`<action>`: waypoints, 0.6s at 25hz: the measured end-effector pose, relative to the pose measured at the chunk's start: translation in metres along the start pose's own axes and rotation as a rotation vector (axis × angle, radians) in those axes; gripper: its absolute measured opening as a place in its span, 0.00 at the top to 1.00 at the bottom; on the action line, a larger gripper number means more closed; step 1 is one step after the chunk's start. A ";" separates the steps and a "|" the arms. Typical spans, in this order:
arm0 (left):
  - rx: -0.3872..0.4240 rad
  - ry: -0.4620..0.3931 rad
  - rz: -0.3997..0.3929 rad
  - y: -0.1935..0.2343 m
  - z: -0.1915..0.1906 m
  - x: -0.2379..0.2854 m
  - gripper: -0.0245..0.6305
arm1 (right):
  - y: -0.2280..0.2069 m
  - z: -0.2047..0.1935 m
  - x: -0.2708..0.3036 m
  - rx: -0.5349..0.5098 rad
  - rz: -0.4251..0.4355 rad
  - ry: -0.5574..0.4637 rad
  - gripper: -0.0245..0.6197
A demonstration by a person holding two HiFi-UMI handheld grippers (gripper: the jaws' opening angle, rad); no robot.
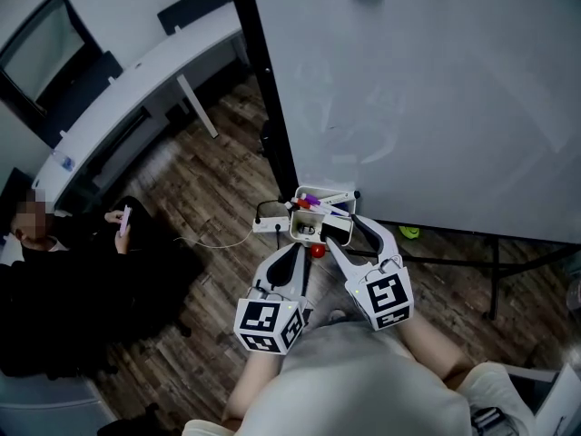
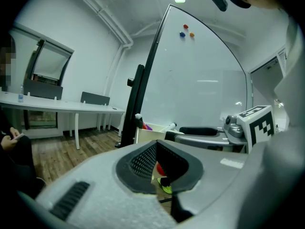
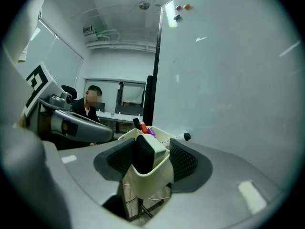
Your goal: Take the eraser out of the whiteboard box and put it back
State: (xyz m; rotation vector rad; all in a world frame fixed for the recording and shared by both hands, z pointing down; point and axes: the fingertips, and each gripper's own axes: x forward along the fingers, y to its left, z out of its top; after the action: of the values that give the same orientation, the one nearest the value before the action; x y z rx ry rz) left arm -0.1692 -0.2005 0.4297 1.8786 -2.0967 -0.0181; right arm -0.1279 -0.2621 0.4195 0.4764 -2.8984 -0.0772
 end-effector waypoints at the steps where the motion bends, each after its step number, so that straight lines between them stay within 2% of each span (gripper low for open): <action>1: -0.001 0.001 0.000 0.000 0.000 0.001 0.96 | 0.000 0.000 0.000 -0.001 -0.003 -0.002 0.60; 7: -0.001 0.006 -0.008 -0.001 0.001 0.005 0.96 | 0.004 0.001 0.001 -0.016 0.003 -0.006 0.67; 15: -0.003 0.009 -0.012 0.001 0.001 0.006 0.96 | 0.002 0.002 0.002 -0.011 -0.008 -0.001 0.69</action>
State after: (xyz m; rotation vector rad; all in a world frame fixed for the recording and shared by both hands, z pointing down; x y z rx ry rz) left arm -0.1714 -0.2064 0.4300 1.8856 -2.0786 -0.0156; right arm -0.1309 -0.2609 0.4183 0.4859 -2.8956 -0.0950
